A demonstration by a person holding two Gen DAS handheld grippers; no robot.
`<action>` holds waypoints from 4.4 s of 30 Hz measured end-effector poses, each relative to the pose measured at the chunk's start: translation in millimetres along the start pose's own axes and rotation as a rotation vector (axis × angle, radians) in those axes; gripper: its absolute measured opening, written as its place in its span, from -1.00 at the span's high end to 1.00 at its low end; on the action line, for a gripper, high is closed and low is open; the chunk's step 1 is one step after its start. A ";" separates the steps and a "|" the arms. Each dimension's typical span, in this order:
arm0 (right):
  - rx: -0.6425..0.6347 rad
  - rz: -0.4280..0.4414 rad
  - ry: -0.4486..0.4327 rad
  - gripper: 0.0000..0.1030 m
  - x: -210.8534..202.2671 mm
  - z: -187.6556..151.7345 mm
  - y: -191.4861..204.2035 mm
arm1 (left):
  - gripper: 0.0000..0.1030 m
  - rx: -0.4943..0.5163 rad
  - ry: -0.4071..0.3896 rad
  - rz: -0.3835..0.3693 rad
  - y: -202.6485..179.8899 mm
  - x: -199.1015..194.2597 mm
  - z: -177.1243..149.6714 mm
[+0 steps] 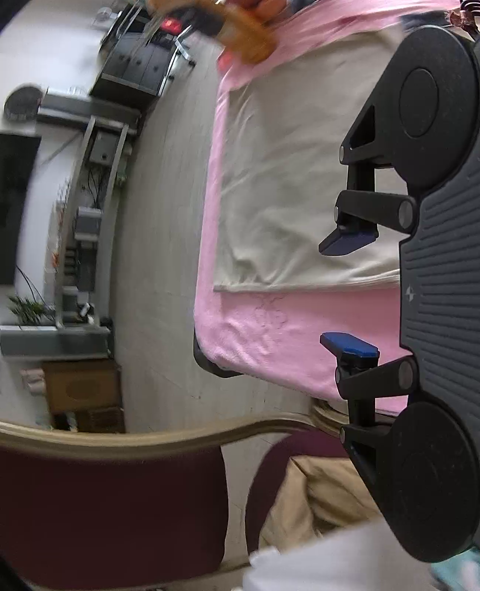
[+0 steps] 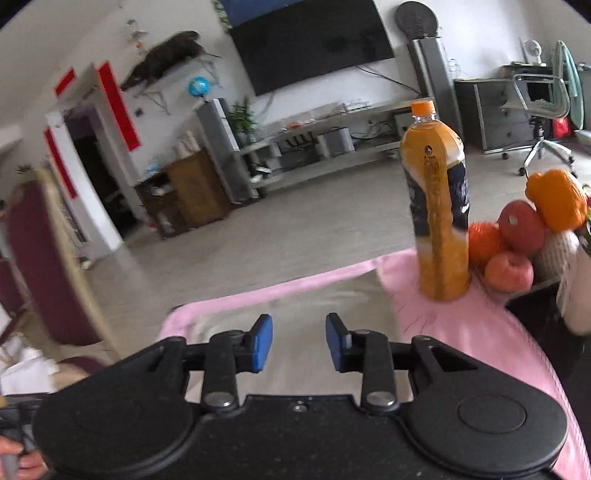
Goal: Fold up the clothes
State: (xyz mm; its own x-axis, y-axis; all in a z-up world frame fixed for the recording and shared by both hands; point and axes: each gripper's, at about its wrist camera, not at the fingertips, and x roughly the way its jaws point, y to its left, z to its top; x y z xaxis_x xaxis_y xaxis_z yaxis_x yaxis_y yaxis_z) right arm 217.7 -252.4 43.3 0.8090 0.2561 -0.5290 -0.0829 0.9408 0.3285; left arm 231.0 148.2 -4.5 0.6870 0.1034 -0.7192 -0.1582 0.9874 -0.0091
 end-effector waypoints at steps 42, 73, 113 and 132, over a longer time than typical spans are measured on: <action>-0.093 -0.125 -0.104 0.88 100.5 44.5 -30.1 | 0.93 0.155 -0.392 0.042 -46.9 22.9 59.2; 0.407 0.020 0.213 0.29 -55.2 -160.8 -113.6 | 0.34 -0.539 0.157 -0.240 57.8 -53.6 -179.0; 0.735 0.018 0.387 0.41 -26.2 -201.8 -153.1 | 0.86 -0.891 0.215 -0.338 79.3 -25.8 -195.7; 0.746 0.201 0.161 0.89 -73.7 -171.7 -158.6 | 0.93 -0.373 -0.024 -0.220 37.6 -119.7 -186.9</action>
State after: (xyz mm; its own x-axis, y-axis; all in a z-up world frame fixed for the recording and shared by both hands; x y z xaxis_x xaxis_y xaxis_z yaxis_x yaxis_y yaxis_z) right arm 71.3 -382.4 -104.1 0.7209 0.4878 -0.4922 0.2398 0.4908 0.8376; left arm 10.3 150.6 -48.6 0.7486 -0.0971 -0.6559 -0.2486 0.8759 -0.4135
